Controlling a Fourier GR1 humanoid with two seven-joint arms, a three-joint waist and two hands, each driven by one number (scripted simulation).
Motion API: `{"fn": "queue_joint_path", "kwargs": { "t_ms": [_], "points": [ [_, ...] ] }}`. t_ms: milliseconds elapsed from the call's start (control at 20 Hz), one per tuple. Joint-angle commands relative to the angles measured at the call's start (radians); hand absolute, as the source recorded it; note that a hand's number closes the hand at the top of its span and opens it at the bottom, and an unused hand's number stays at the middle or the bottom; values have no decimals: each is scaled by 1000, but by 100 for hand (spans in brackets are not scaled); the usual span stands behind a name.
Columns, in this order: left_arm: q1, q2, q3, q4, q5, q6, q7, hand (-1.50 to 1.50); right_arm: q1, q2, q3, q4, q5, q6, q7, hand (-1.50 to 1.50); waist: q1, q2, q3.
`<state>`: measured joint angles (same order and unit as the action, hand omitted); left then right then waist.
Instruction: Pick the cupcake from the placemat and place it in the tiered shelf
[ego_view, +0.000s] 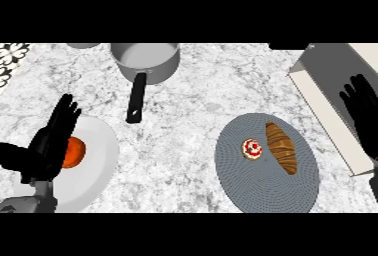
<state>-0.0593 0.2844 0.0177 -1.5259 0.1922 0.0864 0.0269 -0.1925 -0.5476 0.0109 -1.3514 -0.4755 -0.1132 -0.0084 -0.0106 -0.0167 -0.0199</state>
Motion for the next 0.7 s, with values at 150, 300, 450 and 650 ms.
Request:
{"fn": "queue_joint_path", "kwargs": {
  "t_ms": [150,300,450,650],
  "points": [
    [31,63,21,26,-24,-17,55,0,-115,140,221,-144,198,-72,-83,150,46,16,19],
    [66,79,24,75,-42,-15,61,0,-81,-72,210,-33,460,-233,3,150,16,19,-7],
    [63,91,17,77,-44,-31,79,0,-78,118,292,-75,622,-519,-24,150,18,12,13],
    [98,103,37,49,-15,-61,98,0,11,336,562,-171,782,-618,88,-150,17,9,18]
  ]
}}
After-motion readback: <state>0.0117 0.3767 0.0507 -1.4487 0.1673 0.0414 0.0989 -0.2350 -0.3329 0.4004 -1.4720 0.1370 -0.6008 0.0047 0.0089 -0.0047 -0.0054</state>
